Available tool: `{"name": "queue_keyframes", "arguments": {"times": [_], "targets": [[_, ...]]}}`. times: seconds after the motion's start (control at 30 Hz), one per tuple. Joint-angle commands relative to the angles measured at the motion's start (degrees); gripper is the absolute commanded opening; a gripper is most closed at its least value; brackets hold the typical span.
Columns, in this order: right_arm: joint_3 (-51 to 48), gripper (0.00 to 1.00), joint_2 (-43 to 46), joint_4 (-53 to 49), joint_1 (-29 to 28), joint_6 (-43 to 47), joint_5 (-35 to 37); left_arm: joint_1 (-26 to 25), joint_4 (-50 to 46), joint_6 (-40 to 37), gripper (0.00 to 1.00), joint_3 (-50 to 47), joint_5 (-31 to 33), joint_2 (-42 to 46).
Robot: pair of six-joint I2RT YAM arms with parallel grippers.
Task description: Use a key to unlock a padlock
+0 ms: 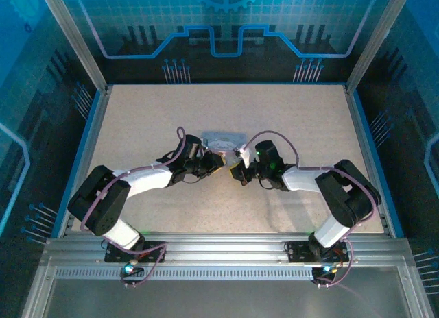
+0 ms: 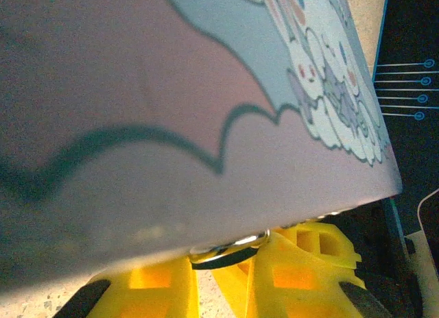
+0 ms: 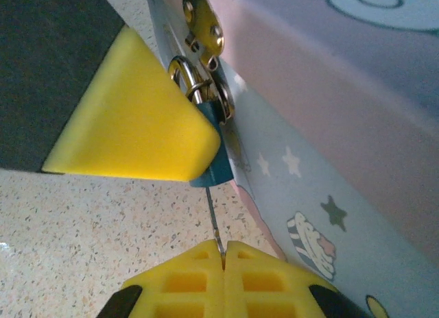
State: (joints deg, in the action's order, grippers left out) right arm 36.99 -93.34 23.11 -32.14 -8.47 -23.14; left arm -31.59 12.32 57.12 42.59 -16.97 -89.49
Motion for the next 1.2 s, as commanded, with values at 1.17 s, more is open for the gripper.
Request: {"name": "queue_keyframes", "arguments": {"times": [1.17], "targets": [[3.9, 0.0, -4.4, 8.8, -0.8, 4.6, 1.1, -0.2, 1.9, 1.7, 0.14, 0.7, -3.8, 0.1]]}}
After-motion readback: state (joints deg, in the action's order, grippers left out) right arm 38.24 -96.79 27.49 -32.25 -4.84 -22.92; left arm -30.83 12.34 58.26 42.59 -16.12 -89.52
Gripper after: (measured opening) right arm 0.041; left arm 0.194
